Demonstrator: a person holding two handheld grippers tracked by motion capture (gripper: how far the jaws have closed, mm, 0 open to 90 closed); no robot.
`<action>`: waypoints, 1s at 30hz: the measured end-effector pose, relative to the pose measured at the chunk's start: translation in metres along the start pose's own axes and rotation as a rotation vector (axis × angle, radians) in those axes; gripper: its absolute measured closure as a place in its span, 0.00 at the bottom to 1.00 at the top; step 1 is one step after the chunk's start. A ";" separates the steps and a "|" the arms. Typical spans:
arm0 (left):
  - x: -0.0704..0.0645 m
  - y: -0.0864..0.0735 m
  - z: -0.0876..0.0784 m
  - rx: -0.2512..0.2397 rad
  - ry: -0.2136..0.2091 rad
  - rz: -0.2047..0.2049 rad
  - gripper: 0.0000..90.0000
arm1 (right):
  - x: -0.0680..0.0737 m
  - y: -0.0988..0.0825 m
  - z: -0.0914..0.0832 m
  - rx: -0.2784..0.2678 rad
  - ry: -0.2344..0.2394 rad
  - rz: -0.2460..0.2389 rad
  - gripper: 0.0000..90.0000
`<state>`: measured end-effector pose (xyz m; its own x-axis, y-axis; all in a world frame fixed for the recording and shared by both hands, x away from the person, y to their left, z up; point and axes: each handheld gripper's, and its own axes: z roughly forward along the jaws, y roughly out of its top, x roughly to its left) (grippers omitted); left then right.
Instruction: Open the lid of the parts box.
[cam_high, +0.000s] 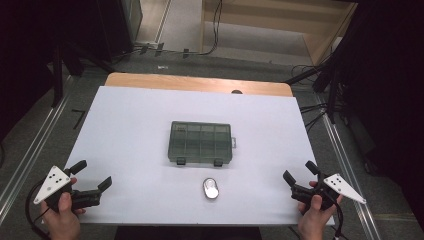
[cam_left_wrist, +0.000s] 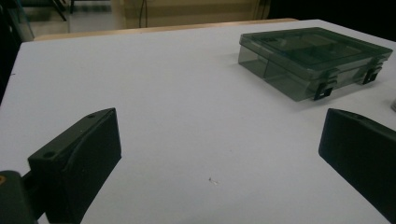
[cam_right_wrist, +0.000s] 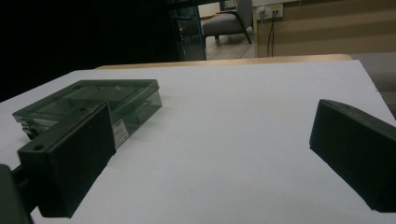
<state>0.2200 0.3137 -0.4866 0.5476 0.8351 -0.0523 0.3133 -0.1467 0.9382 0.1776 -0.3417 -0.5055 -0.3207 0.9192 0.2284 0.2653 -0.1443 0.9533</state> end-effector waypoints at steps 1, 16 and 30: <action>-0.001 0.001 -0.001 0.001 0.006 0.001 0.00 | 0.000 0.000 0.000 -0.004 0.007 0.015 0.00; -0.009 0.007 0.002 0.022 -0.009 -0.003 0.00 | 0.020 0.009 0.002 0.000 0.048 -0.032 0.00; -0.019 0.014 0.004 0.039 0.018 -0.015 0.00 | 0.038 0.025 0.008 0.083 0.045 -0.065 0.00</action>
<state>0.2173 0.2935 -0.4739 0.5290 0.8465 -0.0595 0.3516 -0.1548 0.9233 0.1790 -0.3074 -0.4743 -0.3800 0.9078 0.1775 0.3163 -0.0528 0.9472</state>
